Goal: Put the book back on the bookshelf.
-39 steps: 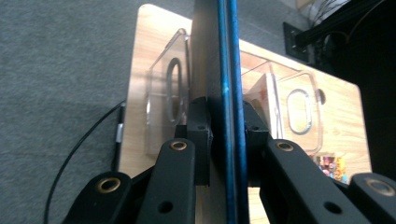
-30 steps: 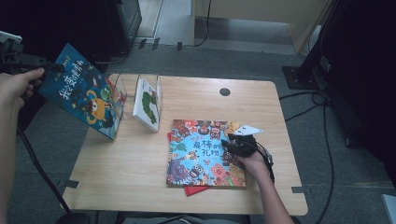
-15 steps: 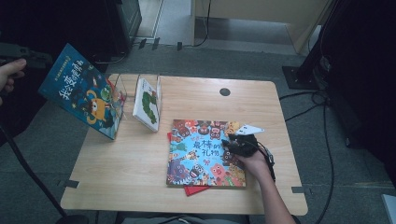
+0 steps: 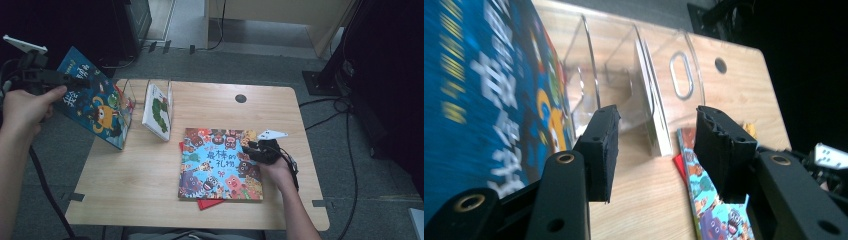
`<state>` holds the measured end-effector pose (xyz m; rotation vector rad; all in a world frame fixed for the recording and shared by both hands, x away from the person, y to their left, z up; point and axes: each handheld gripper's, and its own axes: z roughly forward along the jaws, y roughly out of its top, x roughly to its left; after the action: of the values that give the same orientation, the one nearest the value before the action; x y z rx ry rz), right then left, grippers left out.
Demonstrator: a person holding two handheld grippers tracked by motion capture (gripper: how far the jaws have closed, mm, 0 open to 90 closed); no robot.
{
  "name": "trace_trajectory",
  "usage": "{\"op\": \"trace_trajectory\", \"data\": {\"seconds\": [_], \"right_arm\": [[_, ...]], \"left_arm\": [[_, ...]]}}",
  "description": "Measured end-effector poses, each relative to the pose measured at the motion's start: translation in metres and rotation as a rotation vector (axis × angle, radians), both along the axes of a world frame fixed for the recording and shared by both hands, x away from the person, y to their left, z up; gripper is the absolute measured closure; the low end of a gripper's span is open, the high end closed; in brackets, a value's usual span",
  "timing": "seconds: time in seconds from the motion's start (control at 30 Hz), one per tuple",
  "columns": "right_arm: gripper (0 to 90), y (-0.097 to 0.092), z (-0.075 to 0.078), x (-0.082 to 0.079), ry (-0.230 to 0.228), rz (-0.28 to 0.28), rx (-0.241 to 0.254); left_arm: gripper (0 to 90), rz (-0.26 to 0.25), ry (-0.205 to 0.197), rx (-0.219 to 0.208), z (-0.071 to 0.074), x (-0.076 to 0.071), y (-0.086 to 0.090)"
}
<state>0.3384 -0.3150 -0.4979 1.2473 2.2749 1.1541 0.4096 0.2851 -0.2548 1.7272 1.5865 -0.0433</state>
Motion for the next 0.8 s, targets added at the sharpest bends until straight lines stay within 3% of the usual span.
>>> {"op": "trace_trajectory", "data": {"seconds": [0.1, 0.17, 0.3, 0.8], "right_arm": [[62.6, -0.002, -0.001, 0.002, 0.007, -0.014, 0.000], [62.8, -0.003, -0.002, 0.004, 0.039, -0.038, 0.026], [64.3, -0.004, -0.004, 0.007, 0.023, -0.039, 0.026], [69.2, -0.005, -0.007, 0.005, 0.008, -0.020, 0.054]], "left_arm": [[52.7, 0.001, -0.012, -0.002, -0.011, -0.006, -0.007], [57.0, -0.008, -0.012, 0.005, -0.017, -0.008, -0.010], [57.4, -0.031, 0.004, 0.044, -0.028, -0.013, -0.020], [54.5, -0.129, 0.011, 0.029, -0.079, -0.024, -0.060]]}}
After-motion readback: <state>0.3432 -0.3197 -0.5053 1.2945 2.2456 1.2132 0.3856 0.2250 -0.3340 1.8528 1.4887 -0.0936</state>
